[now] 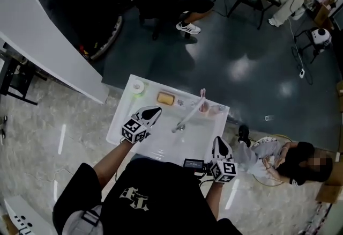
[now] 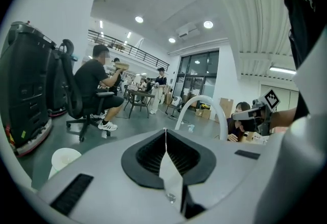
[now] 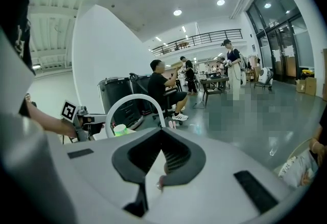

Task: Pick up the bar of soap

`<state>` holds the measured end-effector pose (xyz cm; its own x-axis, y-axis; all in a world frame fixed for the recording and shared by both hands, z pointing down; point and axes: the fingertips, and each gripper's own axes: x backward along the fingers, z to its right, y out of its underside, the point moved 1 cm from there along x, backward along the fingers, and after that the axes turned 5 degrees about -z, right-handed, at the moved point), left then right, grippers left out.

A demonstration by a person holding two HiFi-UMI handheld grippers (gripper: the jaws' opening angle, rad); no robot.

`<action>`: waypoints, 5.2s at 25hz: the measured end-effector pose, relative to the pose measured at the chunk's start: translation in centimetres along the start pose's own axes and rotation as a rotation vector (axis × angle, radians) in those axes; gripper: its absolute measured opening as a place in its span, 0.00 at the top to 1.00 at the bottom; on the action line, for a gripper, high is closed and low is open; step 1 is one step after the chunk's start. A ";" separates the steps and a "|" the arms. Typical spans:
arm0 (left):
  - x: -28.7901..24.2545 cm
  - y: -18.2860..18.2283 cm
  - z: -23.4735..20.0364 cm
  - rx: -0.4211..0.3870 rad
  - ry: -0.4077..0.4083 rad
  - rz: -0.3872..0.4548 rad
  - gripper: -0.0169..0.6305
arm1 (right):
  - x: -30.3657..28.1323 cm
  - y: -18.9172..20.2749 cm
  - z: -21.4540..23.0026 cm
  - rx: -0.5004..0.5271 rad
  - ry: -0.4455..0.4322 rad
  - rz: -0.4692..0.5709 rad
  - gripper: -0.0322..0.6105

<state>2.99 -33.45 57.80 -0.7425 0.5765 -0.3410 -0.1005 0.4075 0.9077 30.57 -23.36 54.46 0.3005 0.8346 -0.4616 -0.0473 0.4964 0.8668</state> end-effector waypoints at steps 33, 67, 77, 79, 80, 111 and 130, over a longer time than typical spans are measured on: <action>-13.2 14.4 -8.9 -0.624 0.053 -0.808 0.73 | -2.1 2.9 -2.3 -0.055 0.054 -0.084 0.94; -18.5 20.1 -12.3 -0.850 0.291 -1.309 0.70 | -3.3 7.8 1.2 -0.176 0.095 -0.186 0.94; -18.7 19.9 -12.3 -0.882 0.269 -1.295 0.68 | -3.9 7.9 1.3 -0.177 0.092 -0.194 0.94; -18.6 19.7 -12.3 -0.902 0.256 -1.266 0.68 | -4.0 7.6 1.2 -0.170 0.090 -0.189 0.94; -18.5 19.7 -12.2 -0.910 0.249 -1.251 0.68 | -3.9 7.5 1.2 -0.168 0.089 -0.188 0.94; -2.7 1.1 -1.5 -0.198 -0.057 -0.241 0.68 | -1.8 3.8 -2.6 -0.047 -0.002 -0.086 0.94; 6.2 -2.0 5.4 -0.083 -0.036 0.106 0.68 | -1.0 1.4 -6.0 0.107 -0.111 0.021 0.94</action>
<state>2.15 -26.86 52.53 -0.7277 0.6391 -0.2492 -0.0781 0.2837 0.9557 24.47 -22.12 54.98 0.4040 0.8101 -0.4249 0.0458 0.4460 0.8939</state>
